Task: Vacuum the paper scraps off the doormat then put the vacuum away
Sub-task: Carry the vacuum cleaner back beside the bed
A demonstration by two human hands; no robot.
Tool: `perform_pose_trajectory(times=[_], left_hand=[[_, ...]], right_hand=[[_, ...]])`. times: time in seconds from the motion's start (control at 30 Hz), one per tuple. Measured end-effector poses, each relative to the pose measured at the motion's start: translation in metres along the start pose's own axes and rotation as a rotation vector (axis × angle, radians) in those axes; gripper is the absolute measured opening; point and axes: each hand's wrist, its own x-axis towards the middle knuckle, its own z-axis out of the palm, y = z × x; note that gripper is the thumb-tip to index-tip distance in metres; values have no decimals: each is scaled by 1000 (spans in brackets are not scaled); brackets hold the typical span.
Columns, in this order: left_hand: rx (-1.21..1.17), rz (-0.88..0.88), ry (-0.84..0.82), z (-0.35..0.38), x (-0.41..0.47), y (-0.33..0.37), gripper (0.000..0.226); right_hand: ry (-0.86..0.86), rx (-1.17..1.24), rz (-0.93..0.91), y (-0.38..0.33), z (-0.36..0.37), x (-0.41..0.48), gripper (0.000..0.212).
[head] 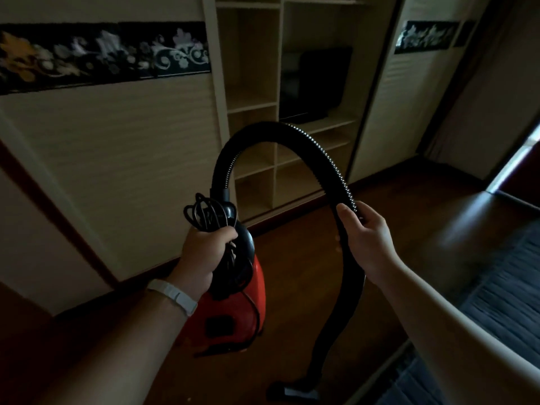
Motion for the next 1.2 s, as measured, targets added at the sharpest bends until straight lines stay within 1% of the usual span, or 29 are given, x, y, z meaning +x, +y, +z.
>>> perform_pose_trajectory(times=[0.2,0.33,0.47,0.7,0.83,1.03,1.2], left_hand=[[92,18,-79,73,69,5,13],[121,-24,-96,134,128,11,9],[166,-55,-133,200,179,26,7],[145,6,-195,283,249,61,6],[131,-3,-261,321,286,79,15],[122,-26,-402,372,351,82,15],[114,-78,-523,415,432,84,15]], right_hand=[[88,52,26,30,-11,85,25],[111,82,59,60,-25,159,25],[150,115,103,81,-58,228,22],[210,128,91,83,-101,316,19],[264,110,77,78,-113,354,17],[377,70,64,91,-120,414,19],[493,-3,84,101,-111,480,21]])
